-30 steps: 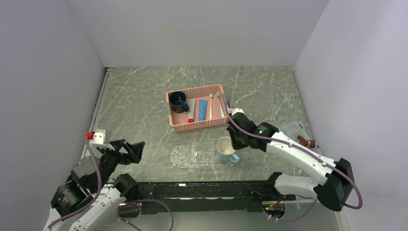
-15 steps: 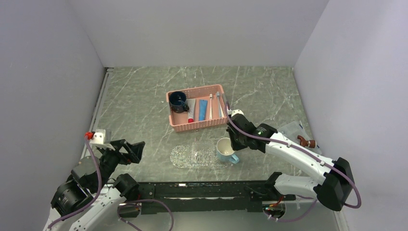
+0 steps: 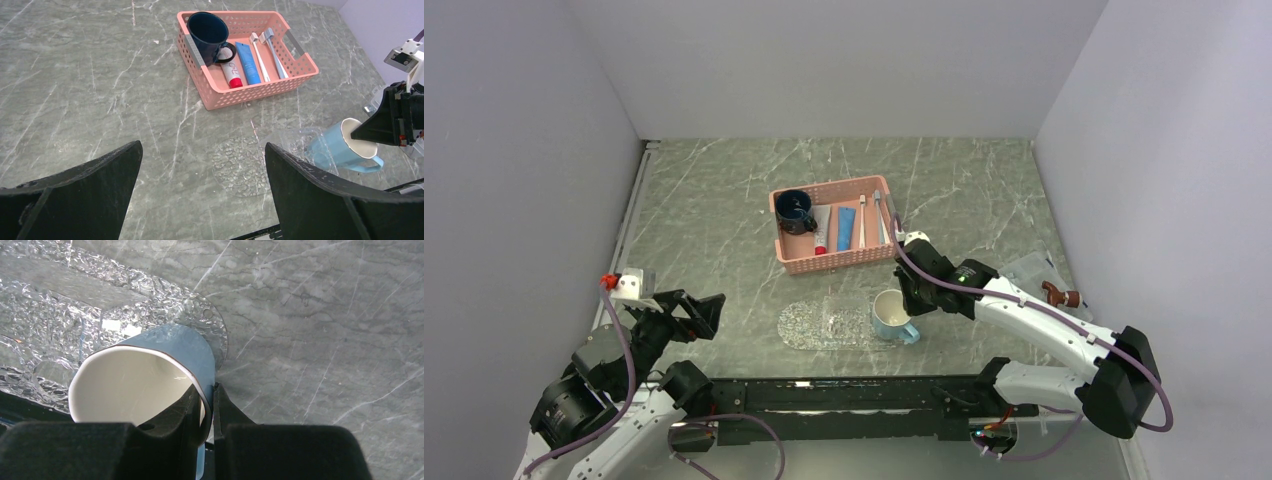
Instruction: Prepare toiletry sets of a toothbrush and toothpaste on the tray
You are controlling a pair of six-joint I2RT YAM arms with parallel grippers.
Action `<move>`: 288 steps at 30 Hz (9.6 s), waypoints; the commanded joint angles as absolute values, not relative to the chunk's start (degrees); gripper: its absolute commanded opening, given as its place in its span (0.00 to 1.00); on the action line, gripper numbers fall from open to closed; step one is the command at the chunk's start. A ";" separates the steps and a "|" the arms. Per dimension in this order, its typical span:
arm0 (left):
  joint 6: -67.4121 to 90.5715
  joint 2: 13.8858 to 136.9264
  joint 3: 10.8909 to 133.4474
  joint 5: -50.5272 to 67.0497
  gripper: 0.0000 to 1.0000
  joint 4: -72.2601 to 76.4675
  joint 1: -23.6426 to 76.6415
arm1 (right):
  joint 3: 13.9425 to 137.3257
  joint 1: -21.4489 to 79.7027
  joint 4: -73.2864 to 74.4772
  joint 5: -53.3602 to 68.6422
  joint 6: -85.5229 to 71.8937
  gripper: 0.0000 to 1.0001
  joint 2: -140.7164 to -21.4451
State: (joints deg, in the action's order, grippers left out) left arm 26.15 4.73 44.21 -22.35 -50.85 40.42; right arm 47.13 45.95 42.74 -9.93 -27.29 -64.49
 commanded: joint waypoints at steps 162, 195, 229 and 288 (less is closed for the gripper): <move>85.38 114.16 95.70 -4.29 0.02 -48.46 21.01 | 57.78 50.36 53.34 -11.49 -24.80 0.49 -36.96; 39.70 91.63 104.94 -1.59 0.00 -54.02 20.57 | 58.06 50.36 52.22 -9.28 -27.12 0.49 -38.51; 11.96 70.19 71.40 3.47 0.00 -63.32 30.29 | 53.34 50.36 48.68 -11.79 -29.86 0.48 -42.96; 12.64 81.93 59.44 7.30 0.07 -51.50 35.99 | 47.55 50.36 43.69 -10.77 -32.78 0.48 -44.44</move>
